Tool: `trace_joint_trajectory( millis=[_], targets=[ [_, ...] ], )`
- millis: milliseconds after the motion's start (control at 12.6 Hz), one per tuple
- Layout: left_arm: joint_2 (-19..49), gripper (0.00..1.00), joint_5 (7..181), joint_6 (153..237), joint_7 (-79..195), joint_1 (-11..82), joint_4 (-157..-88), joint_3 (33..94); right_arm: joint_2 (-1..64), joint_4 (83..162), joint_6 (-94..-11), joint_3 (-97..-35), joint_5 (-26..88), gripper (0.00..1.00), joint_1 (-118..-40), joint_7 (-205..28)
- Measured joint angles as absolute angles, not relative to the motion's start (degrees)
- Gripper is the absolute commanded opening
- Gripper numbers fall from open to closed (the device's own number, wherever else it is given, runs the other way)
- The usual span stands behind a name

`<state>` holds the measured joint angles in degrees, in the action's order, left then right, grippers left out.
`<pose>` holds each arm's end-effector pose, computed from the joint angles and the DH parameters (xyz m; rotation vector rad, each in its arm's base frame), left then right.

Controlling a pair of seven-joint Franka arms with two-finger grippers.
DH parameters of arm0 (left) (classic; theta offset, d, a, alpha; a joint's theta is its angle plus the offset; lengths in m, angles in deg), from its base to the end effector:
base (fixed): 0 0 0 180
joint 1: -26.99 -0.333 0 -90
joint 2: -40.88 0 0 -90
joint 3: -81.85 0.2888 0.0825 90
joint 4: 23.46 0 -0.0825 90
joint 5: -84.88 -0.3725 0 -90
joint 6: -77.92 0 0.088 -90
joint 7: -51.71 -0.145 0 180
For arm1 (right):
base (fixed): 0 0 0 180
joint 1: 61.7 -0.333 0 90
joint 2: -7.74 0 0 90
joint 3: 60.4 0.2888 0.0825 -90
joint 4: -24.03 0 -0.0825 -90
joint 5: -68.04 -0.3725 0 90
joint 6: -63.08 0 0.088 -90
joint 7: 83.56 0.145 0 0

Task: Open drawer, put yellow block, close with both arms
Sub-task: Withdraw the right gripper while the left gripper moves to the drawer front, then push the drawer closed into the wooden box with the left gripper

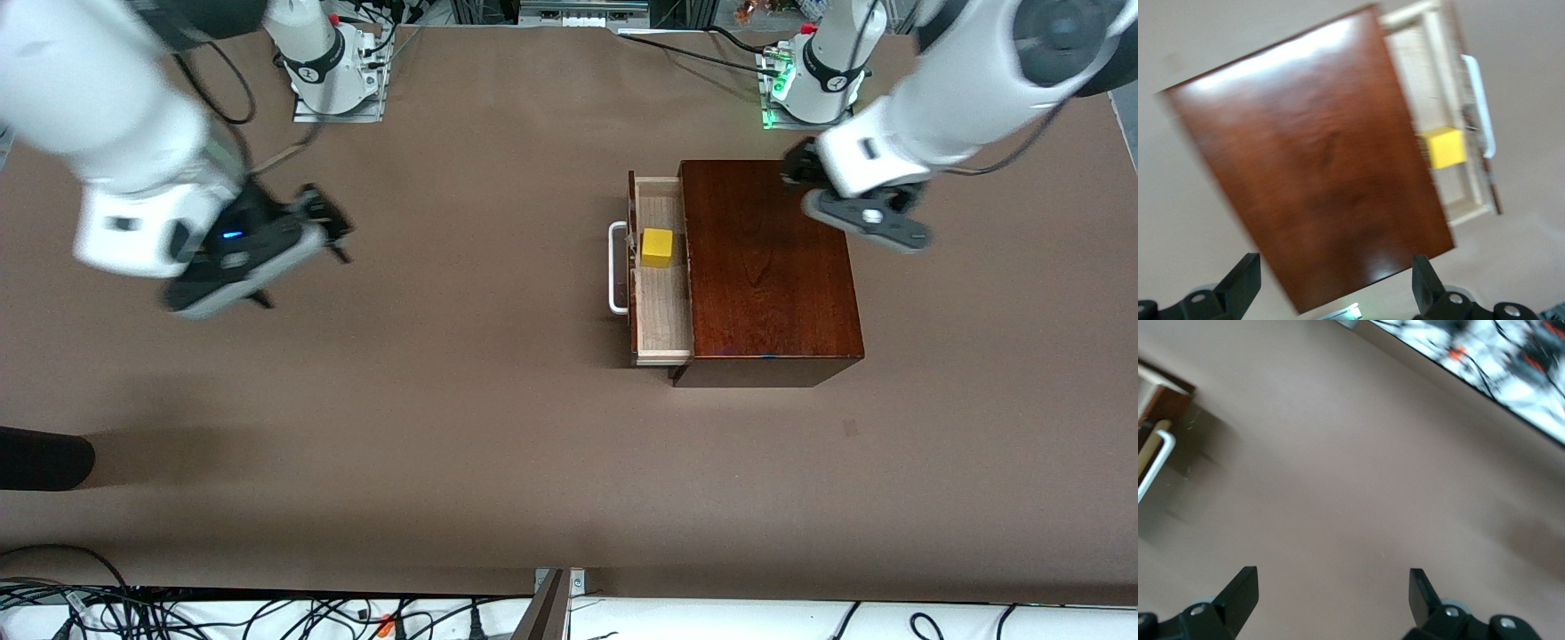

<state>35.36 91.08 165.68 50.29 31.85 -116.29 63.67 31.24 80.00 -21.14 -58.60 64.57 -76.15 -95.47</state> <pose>0.5017 -0.2250 0.4853 2.9568 -0.6344 -0.3077 0.6147 0.1839 0.5774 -2.9696 -0.7535 -0.1233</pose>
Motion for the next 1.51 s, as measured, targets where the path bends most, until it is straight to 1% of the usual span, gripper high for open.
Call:
trace_joint_trajectory(
  millis=[158,238,396,634,792,951,1268,1506],
  targets=[
    [29.8,1.0,92.2,168.1,50.3,33.3,-113.0,58.7,27.8,83.9,-19.2,-65.7,60.9,1.0,-75.7,-95.5],
    [26.7,1.0,92.3,170.0,50.0,34.8,-111.3,57.5,25.6,87.1,-19.2,-67.5,60.6,1.0,-75.6,-95.5],
    [21.6,1.0,92.2,175.6,46.4,39.4,-108.8,57.0,20.6,95.3,-21.0,-68.8,60.6,1.0,-75.7,-95.3],
    [16.3,1.0,89.0,184.5,36.9,46.9,-108.3,56.9,12.4,110.7,-29.2,-69.2,61.0,1.0,-75.6,-94.7],
    [12.5,1.0,85.9,189.8,28.0,50.4,-108.2,56.9,9.3,117.0,-31.9,-68.1,62.4,1.0,-74.3,-93.1],
    [8.9,1.0,83.7,192.9,17.6,52.1,-108.2,56.9,8.4,118.8,-32.5,-65.5,63.6,1.0,-72.0,-90.5],
    [5.2,1.0,80.3,193.2,6.3,52.9,-109.1,57.1,8.4,118.9,-33.0,-64.7,63.7,1.0,-71.4,-88.2],
    [2.6,1.0,80.3,192.9,3.7,52.7,-109.3,57.6,8.3,118.5,-33.2,-64.3,63.8,1.0,-71.4,-85.8]
  ],
)
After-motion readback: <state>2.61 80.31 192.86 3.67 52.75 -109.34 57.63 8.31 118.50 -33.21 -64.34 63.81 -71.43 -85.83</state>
